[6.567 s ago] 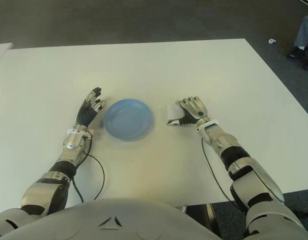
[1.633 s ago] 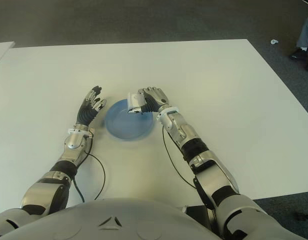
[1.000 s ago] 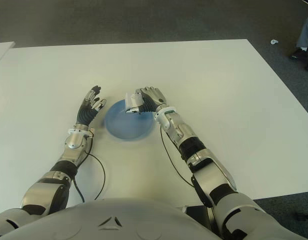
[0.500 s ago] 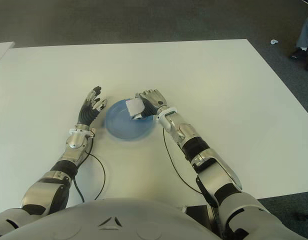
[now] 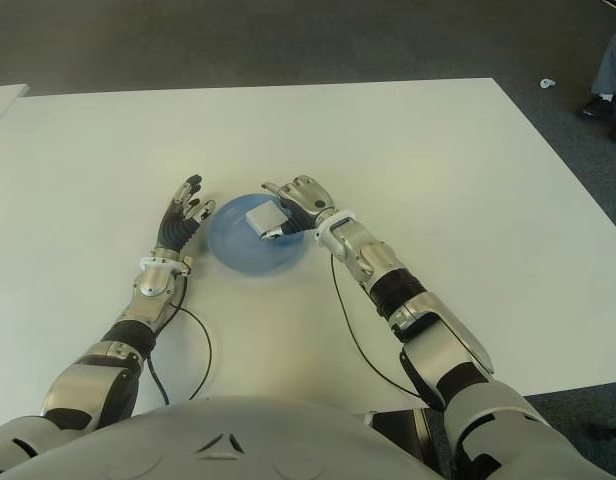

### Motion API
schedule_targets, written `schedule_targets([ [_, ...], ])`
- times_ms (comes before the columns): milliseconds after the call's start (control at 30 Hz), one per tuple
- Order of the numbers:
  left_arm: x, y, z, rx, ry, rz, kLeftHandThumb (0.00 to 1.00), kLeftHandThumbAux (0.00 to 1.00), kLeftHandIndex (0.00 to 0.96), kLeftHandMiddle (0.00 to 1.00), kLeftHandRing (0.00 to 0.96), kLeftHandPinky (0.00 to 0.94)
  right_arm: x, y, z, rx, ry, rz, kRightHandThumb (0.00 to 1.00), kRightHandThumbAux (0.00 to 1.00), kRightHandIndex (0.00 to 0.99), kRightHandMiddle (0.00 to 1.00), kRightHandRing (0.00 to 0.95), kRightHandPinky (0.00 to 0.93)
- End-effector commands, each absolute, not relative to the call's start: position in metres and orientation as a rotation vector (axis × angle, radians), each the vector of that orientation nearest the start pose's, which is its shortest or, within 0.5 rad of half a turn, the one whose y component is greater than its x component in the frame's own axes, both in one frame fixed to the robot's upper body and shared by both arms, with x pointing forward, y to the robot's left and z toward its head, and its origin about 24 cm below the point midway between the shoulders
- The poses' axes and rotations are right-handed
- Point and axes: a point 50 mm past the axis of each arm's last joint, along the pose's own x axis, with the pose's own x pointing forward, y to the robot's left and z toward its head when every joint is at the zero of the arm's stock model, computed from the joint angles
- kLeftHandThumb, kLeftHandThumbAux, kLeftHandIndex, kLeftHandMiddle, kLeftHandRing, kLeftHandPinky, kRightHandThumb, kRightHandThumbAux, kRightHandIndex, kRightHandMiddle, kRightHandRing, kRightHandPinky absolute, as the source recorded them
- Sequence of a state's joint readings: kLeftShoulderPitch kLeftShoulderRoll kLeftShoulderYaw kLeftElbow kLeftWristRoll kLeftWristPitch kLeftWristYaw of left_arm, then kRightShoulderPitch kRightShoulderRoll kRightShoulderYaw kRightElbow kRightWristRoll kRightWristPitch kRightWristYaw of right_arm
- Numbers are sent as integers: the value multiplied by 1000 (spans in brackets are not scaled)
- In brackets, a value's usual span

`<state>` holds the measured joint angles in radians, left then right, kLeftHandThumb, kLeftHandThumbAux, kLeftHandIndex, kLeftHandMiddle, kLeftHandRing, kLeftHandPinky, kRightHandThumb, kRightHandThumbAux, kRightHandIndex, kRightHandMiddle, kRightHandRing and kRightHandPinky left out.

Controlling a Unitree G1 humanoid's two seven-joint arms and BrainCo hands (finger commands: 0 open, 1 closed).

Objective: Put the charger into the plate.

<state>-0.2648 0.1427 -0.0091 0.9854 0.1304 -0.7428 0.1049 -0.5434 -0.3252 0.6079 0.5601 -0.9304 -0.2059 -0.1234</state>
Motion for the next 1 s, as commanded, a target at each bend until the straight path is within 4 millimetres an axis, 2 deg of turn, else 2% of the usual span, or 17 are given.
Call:
schedule_targets([
  [33,215,163,-82,231,217,-48,0,554,47,64,11,0,314,-82,35,-1469,-366,620,363,115,0,0,0,0],
  [1000,219,165,-82,277,231,-57,0,555,50,71,16,0,320,-89,36,-1444,-350,525,321,111,0,0,0,0],
])
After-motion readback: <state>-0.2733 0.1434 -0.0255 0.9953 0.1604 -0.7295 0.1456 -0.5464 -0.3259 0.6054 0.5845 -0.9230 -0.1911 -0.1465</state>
